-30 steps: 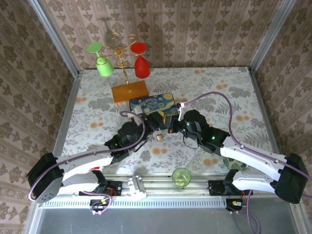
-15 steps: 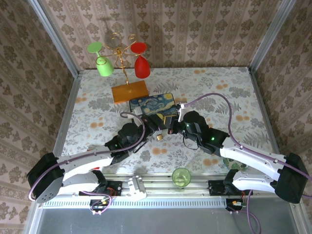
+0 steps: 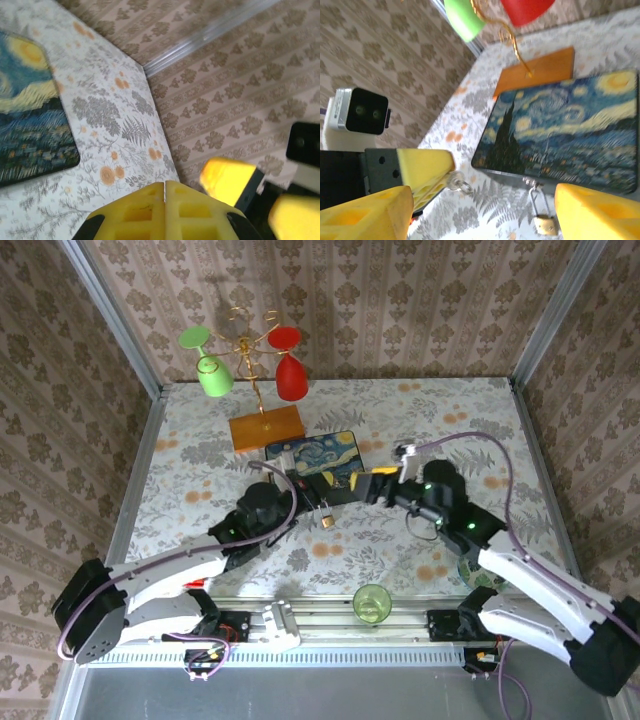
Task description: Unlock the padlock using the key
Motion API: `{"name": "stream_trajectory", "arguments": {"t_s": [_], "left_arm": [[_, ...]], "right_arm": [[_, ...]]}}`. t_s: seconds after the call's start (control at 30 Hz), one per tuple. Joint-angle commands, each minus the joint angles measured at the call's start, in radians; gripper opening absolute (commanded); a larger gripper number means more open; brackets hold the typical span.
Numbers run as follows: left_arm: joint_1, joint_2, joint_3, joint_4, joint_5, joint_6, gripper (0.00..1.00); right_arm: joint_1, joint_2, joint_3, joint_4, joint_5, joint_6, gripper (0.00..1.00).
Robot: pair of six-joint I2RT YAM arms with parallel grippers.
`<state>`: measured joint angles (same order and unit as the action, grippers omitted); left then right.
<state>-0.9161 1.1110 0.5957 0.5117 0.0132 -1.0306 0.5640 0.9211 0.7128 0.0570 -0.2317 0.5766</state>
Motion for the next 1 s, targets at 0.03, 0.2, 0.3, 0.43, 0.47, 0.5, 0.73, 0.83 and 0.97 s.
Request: {"name": "stream_trajectory", "arguments": {"t_s": [0.03, 0.2, 0.3, 0.43, 0.47, 0.5, 0.73, 0.83, 0.97], "left_arm": [[0.045, -0.018, 0.133, -0.128, 0.337, 0.309, 0.0], [0.053, -0.015, 0.218, -0.272, 0.516, 0.512, 0.0], [0.052, -0.037, 0.204, -0.249, 0.56, 0.55, 0.0], [0.055, -0.066, 0.192, -0.193, 0.563, 0.546, 0.0], [0.053, -0.071, 0.189, -0.181, 0.565, 0.55, 0.0], [0.054, -0.075, 0.184, -0.163, 0.57, 0.55, 0.0], [0.06, -0.07, 0.174, -0.13, 0.583, 0.548, 0.0], [0.062, -0.07, 0.174, -0.121, 0.587, 0.547, 0.0], [0.065, -0.069, 0.171, -0.105, 0.587, 0.542, 0.0]], "right_arm": [[-0.141, -0.032, -0.006, 0.047, -0.456, -0.031, 0.76], [-0.16, 0.002, 0.004, 0.1, -0.565, -0.061, 0.71], [-0.159, 0.017, -0.029, 0.233, -0.591, -0.016, 0.64], [-0.146, 0.052, -0.058, 0.39, -0.644, 0.069, 0.49], [-0.135, 0.056, -0.061, 0.404, -0.651, 0.072, 0.49], [-0.121, 0.058, -0.061, 0.403, -0.653, 0.067, 0.49], [-0.083, 0.061, -0.073, 0.432, -0.654, 0.073, 0.49], [-0.073, 0.063, -0.073, 0.432, -0.662, 0.072, 0.42], [-0.067, 0.07, -0.077, 0.431, -0.672, 0.072, 0.36]]}}
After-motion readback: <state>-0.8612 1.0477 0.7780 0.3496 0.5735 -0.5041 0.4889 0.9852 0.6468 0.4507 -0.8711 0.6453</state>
